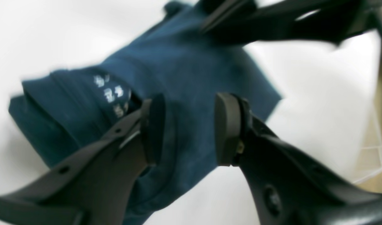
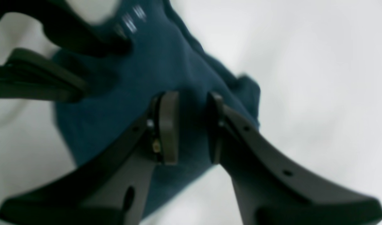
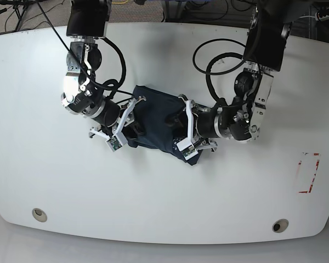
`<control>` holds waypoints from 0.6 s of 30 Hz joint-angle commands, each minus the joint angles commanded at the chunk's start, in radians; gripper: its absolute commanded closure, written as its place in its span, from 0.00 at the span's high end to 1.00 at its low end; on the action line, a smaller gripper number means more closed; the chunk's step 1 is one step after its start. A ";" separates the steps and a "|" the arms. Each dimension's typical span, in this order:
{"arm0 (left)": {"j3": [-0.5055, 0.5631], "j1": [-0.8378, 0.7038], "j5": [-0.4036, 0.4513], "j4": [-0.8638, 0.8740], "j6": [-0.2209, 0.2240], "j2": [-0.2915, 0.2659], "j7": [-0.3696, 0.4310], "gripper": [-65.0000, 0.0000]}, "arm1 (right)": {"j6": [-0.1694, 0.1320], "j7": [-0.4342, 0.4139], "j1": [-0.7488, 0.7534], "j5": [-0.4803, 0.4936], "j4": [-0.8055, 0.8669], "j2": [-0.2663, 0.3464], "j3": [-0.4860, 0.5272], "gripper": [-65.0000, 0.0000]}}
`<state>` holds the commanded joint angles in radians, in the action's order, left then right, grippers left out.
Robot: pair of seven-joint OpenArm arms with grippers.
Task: Layout the t-shirt on the table in an organized manner, then fold the t-shirt properly
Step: 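Grasp the bundle sides with both grippers and square it into a rectangle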
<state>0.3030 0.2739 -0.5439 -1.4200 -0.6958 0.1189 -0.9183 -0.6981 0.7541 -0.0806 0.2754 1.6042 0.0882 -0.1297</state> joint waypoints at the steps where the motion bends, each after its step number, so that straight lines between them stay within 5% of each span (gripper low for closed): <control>1: 0.000 -0.002 0.006 0.023 -0.002 0.005 0.014 0.37 | 0.000 -0.028 -0.002 -0.002 -0.028 0.008 0.000 0.22; 6: 0.003 0.006 0.005 0.157 -0.002 0.041 0.061 0.37 | 0.000 -0.143 -0.021 0.000 -0.150 0.041 0.006 0.22; 18: 0.072 0.087 0.009 0.350 -0.002 0.046 0.129 0.37 | 0.000 -0.224 0.014 0.000 -0.245 0.060 0.000 0.21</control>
<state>0.3751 0.3613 -0.5347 -1.0702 -0.6974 0.1649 -0.7894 -0.6981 0.5301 -0.0667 0.2754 1.3587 0.1481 -0.1297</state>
